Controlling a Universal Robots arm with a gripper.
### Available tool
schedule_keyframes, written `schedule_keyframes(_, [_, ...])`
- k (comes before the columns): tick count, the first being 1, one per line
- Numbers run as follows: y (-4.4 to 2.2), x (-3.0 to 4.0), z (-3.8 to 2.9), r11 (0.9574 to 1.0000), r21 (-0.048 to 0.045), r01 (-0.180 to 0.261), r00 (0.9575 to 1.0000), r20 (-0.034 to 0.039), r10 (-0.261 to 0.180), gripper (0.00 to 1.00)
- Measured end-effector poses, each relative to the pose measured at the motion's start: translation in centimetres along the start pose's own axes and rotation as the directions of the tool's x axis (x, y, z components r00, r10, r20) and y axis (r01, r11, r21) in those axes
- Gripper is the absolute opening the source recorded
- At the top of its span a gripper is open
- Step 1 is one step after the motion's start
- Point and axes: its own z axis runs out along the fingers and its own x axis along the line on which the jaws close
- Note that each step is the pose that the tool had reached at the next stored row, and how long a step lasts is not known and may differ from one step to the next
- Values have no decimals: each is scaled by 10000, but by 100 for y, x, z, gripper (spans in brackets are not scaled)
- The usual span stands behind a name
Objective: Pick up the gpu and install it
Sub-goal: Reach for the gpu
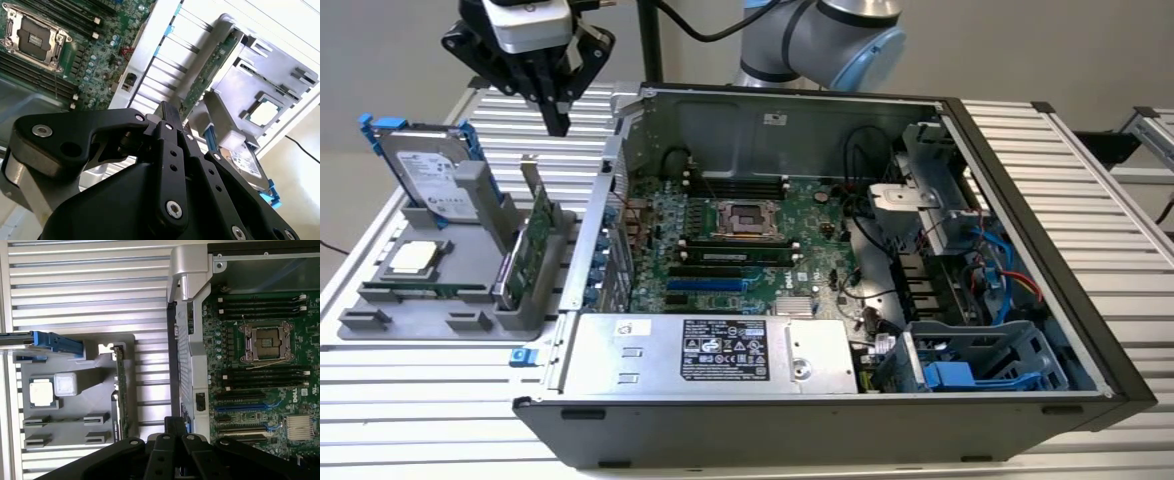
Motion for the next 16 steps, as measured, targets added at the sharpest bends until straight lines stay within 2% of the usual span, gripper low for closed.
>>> schedule_keyframes(10, [-1, 15, 0, 10000, 0, 3, 10000, 0, -3, 0])
schedule_keyframes(16, [-7, 98, -2, 10000, 0, 3, 10000, 0, -3, 0])
